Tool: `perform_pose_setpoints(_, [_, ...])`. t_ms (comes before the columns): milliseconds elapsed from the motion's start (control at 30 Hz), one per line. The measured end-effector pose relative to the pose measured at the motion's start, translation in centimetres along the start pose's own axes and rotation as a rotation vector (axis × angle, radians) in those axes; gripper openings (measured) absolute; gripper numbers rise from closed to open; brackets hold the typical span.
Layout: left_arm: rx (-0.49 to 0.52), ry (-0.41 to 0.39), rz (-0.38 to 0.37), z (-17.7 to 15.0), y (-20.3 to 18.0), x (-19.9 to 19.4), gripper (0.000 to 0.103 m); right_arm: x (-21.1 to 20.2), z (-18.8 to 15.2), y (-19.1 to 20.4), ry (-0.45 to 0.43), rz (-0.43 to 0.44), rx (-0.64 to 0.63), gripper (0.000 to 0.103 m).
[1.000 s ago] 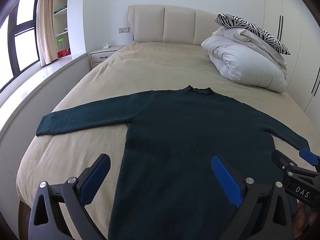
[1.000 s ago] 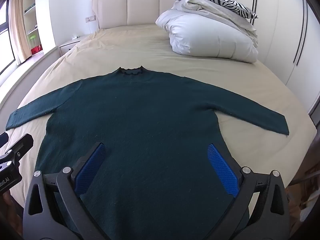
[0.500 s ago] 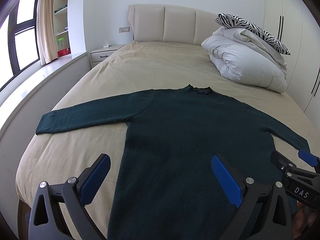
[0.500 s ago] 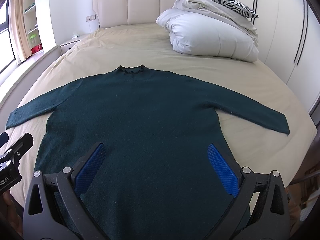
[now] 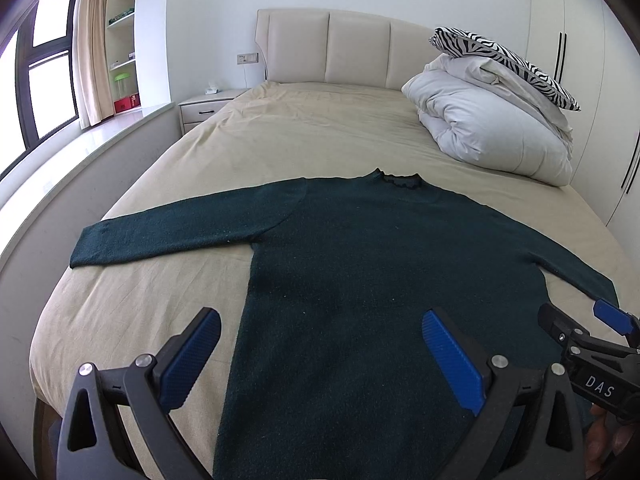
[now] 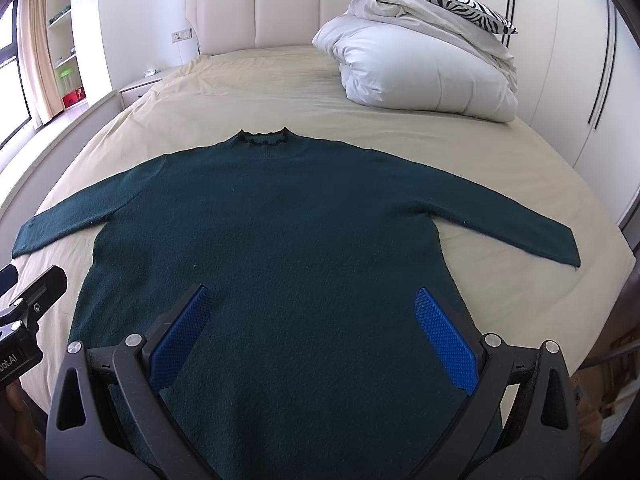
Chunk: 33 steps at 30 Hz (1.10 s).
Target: Fold small clothes
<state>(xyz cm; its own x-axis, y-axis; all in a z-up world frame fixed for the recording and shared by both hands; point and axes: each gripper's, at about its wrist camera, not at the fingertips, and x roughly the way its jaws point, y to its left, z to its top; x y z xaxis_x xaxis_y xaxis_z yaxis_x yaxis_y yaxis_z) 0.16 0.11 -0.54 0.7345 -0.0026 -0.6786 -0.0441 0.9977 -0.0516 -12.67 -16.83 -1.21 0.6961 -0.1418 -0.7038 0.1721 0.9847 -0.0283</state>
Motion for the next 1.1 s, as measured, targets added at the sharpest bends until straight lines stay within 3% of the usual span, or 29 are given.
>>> perform_pose_setpoints(1100, [-0.007, 0.006, -0.002, 0.03, -0.16, 0.09, 0.103, 0.37, -0.62, 0.64, 0.013, 0.002, -0.008, 0.103])
